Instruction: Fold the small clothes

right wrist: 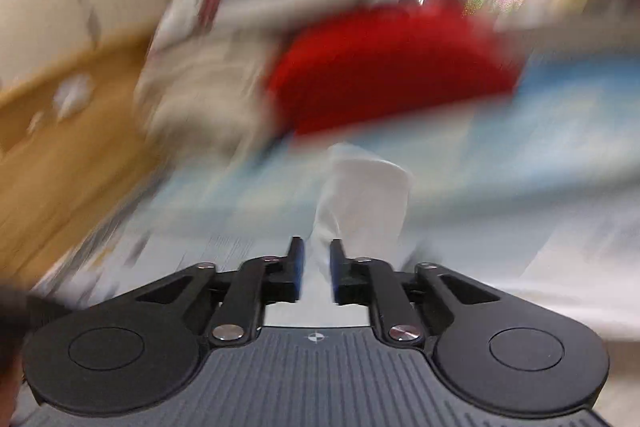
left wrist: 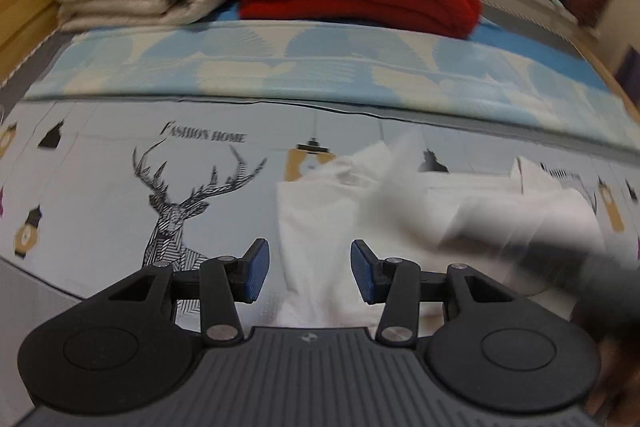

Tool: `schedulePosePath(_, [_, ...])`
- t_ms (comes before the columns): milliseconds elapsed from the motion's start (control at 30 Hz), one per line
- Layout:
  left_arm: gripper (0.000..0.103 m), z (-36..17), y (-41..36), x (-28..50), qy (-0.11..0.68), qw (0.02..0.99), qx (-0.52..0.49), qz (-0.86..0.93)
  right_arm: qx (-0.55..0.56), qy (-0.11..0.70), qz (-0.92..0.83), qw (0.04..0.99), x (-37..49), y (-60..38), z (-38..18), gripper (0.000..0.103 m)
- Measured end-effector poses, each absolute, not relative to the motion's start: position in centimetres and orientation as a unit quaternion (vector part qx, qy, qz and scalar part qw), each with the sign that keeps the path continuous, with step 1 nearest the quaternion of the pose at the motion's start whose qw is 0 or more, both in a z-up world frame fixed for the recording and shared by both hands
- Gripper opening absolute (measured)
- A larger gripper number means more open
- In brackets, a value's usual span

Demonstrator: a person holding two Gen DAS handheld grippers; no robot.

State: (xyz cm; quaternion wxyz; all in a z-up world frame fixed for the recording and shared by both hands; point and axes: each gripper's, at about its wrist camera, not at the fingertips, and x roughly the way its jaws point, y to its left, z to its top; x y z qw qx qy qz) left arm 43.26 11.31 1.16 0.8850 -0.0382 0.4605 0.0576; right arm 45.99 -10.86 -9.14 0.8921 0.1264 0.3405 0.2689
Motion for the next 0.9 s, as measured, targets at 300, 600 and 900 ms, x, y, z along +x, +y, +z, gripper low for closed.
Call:
schedulePosePath(300, [0.05, 1.1, 13.5, 43.7, 0.461, 0.881, -0.095, 0.049, -0.1, 0.468, 0.307, 0.823, 41.6, -12.5, -9.7, 0.028])
schedulePosePath(600, [0.027, -4.3, 13.2, 47.6, 0.476, 0.855, -0.206, 0.014, 0.033, 0.484, 0.033, 0.874, 42.5, -27.1, -8.3, 0.034])
schedulePosePath(900, [0.028, -9.5, 11.5, 50.7, 0.464, 0.861, -0.207, 0.028, 0.049, 0.446, -0.02, 0.894, 42.9, -30.7, -7.5, 0.034])
